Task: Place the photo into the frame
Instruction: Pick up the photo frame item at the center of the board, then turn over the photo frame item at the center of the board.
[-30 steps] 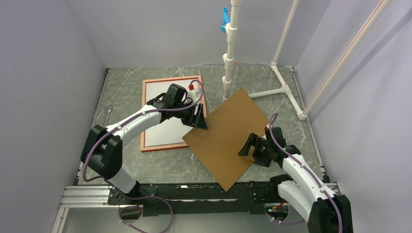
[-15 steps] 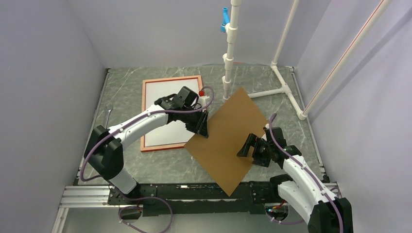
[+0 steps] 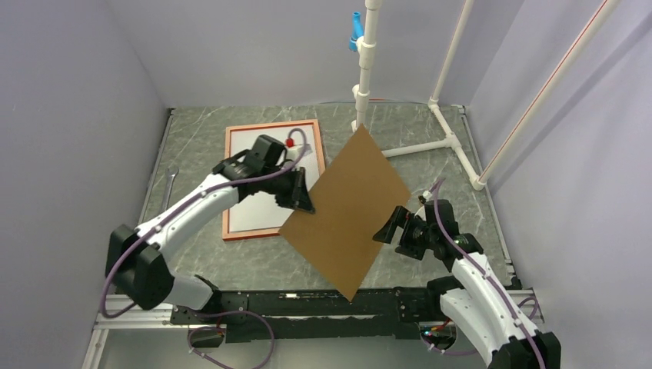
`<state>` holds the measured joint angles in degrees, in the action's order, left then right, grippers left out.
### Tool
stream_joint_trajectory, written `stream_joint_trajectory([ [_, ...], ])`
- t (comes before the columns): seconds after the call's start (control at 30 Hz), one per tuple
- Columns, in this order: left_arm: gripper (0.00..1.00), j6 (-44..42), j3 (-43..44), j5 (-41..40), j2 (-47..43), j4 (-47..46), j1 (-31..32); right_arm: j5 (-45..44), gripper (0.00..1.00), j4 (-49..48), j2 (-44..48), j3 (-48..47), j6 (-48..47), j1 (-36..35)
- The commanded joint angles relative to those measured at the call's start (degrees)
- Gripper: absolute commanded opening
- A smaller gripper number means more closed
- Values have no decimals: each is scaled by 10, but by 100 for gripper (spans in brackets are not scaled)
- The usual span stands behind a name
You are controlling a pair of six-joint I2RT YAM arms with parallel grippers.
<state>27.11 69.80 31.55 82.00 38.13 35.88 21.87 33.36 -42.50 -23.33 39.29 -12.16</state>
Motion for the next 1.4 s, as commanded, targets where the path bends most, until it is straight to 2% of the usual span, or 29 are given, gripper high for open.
stream_joint_trajectory([
  [0.0, 0, 13, -49, -52, -97, -42, -56, 19, 100, -9, 48, -33, 23, -1],
  [0.17, 0, 50, -79, -31, -189, -46, -95, 50, 100, -39, 72, -27, 56, -1],
  [0.33, 0, 96, -97, -35, -276, -47, -109, 86, 100, -85, 93, -2, 94, -1],
  [0.6, 0, 180, -128, -13, -389, -81, -121, 177, 99, -291, 141, 66, 215, -1],
  [0.9, 0, 250, -140, 1, -461, -113, -121, 213, 98, -475, 158, 116, 314, -1],
  [1.17, 0, 302, -180, 28, -492, -161, -122, 228, 95, -545, 151, 135, 348, -1],
  [1.37, 0, 310, -197, 44, -498, -171, -121, 246, 91, -705, 131, 166, 424, -1],
])
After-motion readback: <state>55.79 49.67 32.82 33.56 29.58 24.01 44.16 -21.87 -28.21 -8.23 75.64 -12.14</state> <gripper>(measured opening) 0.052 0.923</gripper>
